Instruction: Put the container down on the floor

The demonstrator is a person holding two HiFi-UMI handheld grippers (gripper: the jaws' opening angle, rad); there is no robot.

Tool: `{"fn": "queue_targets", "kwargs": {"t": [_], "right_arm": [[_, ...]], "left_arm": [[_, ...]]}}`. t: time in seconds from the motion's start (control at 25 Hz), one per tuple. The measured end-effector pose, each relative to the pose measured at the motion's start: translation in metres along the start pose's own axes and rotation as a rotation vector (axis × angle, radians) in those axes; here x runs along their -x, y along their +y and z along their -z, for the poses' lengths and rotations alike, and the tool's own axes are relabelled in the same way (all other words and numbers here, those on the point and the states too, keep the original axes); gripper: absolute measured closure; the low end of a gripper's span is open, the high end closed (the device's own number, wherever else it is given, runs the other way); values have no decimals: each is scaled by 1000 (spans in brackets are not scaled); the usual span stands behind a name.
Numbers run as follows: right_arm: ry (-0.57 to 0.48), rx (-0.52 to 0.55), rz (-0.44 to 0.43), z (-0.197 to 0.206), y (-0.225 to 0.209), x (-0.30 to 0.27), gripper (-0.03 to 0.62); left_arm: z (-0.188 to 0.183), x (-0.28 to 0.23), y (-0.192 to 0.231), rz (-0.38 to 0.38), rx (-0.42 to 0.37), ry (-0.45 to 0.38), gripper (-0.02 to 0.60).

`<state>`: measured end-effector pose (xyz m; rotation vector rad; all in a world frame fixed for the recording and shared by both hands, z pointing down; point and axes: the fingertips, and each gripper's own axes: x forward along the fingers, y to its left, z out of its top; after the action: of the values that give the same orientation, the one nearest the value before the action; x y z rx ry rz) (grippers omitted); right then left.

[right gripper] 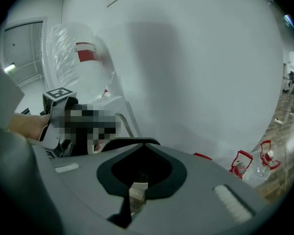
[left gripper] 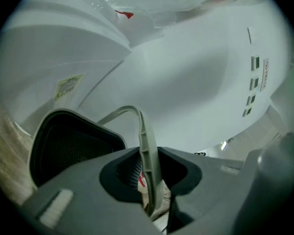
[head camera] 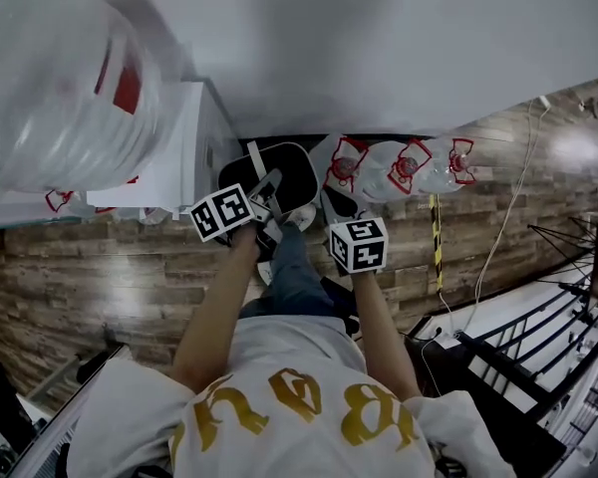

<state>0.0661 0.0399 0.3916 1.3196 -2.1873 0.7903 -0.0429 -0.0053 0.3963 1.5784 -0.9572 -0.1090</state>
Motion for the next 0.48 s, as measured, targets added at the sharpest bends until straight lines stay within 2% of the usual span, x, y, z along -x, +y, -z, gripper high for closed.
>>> {"fn": "queue_targets", "kwargs": {"t": [0.48], "right_arm": [[109, 10, -20, 30, -24, -58, 566]], "left_arm": [[2, -44, 51, -61, 41, 60, 500]]}}
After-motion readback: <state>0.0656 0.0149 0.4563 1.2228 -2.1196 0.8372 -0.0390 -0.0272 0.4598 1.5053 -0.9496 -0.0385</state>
